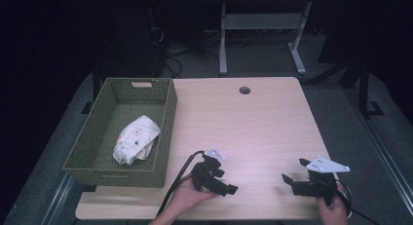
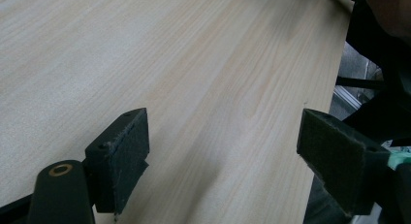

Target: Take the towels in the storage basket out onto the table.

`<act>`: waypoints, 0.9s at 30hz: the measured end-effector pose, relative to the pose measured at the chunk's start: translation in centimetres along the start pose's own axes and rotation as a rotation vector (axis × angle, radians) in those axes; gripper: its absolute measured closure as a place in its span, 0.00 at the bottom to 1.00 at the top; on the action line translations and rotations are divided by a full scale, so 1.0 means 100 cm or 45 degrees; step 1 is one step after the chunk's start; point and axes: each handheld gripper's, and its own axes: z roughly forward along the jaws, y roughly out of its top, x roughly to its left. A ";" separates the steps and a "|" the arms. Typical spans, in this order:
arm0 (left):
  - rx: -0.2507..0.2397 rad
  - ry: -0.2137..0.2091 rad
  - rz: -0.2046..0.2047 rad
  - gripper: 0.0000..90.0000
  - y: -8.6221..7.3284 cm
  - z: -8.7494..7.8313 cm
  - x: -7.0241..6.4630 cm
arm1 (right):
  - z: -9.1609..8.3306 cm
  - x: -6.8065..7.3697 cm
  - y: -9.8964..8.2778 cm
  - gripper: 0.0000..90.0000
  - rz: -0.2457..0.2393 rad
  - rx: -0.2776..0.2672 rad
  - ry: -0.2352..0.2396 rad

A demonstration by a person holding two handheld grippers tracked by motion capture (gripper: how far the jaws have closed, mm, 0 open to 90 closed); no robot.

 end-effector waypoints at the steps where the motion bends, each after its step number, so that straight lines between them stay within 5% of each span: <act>1: 0.004 -0.002 0.002 0.21 0.000 0.000 0.000 | 0.000 0.000 0.000 0.15 0.011 -0.002 -0.002; 9: 0.012 -0.007 0.037 0.22 0.004 -0.007 -0.003 | -0.001 0.001 0.002 0.15 0.015 -0.010 -0.001; 15: 0.020 0.003 0.075 0.22 0.023 -0.024 -0.003 | -0.001 0.001 0.003 0.15 0.023 -0.011 -0.007; 27: -0.031 -0.040 0.047 0.21 0.054 -0.056 0.003 | -0.002 0.000 0.002 0.15 0.024 -0.012 -0.005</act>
